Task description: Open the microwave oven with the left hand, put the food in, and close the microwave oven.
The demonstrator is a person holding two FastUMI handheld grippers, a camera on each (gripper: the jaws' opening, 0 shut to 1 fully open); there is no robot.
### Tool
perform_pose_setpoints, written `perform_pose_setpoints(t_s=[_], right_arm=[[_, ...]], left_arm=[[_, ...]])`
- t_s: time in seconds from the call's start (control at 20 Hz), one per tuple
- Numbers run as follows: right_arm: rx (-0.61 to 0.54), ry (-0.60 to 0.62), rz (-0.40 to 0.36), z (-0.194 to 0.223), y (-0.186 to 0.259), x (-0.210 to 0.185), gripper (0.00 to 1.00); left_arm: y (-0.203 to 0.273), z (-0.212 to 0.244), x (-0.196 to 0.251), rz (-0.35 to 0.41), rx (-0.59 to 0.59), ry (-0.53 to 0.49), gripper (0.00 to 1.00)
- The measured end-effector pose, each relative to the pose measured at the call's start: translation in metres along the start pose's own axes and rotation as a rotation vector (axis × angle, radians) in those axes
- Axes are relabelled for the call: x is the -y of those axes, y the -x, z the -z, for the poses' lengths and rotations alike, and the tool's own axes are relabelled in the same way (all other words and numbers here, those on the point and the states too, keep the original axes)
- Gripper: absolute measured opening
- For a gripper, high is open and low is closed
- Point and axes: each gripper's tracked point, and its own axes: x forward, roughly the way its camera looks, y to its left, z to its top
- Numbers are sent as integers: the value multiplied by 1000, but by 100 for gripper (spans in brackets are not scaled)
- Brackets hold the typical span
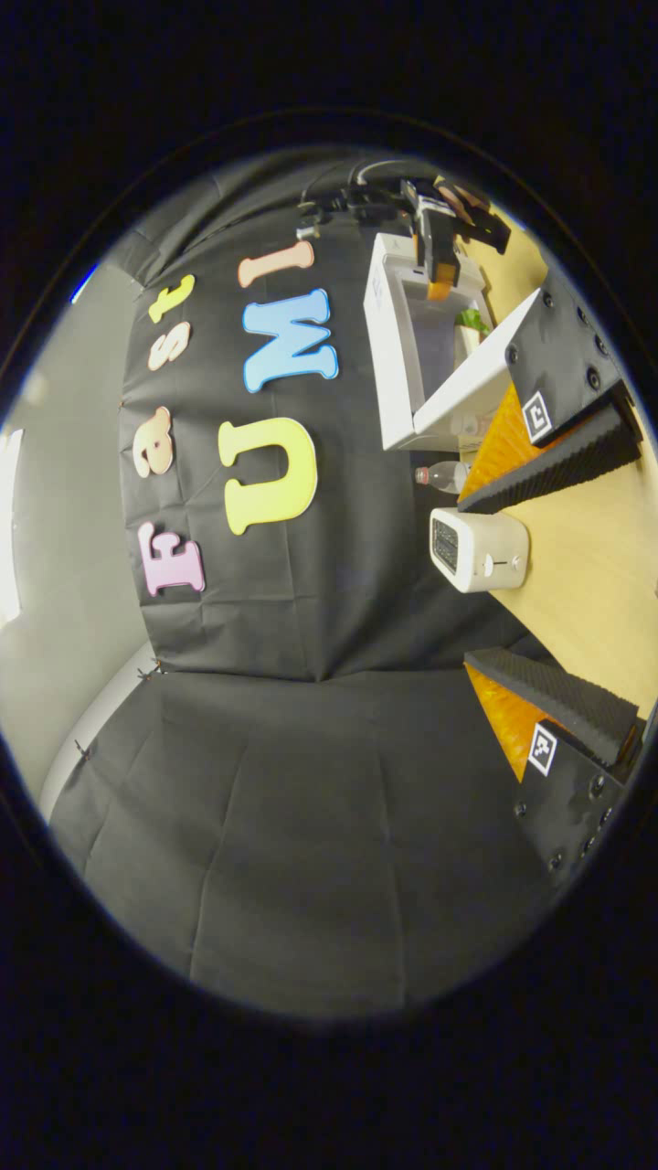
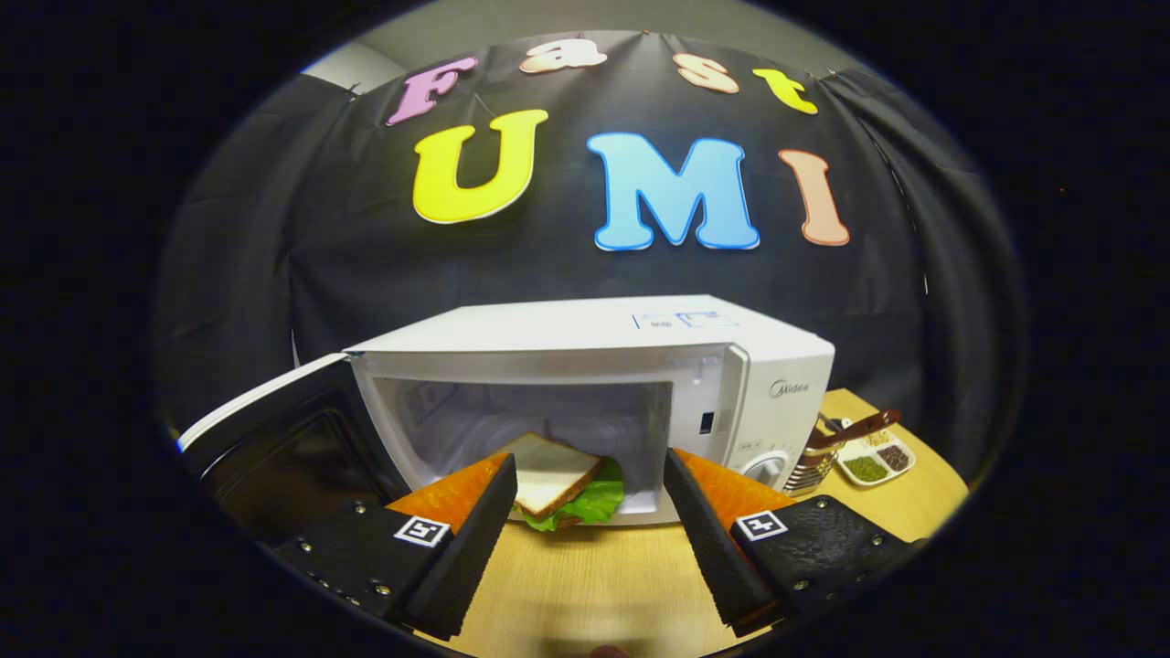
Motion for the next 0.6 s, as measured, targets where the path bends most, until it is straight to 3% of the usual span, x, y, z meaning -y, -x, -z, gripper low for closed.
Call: perform_pose_setpoints(t_s=[0.55, 0.6], right_arm=[[98, 23, -42, -52, 107, 35, 98], [95, 19, -42, -52, 117, 42, 93]], left_arm=[[36, 76, 28, -54, -121, 16, 96], [36, 85, 29, -62, -140, 21, 96]])
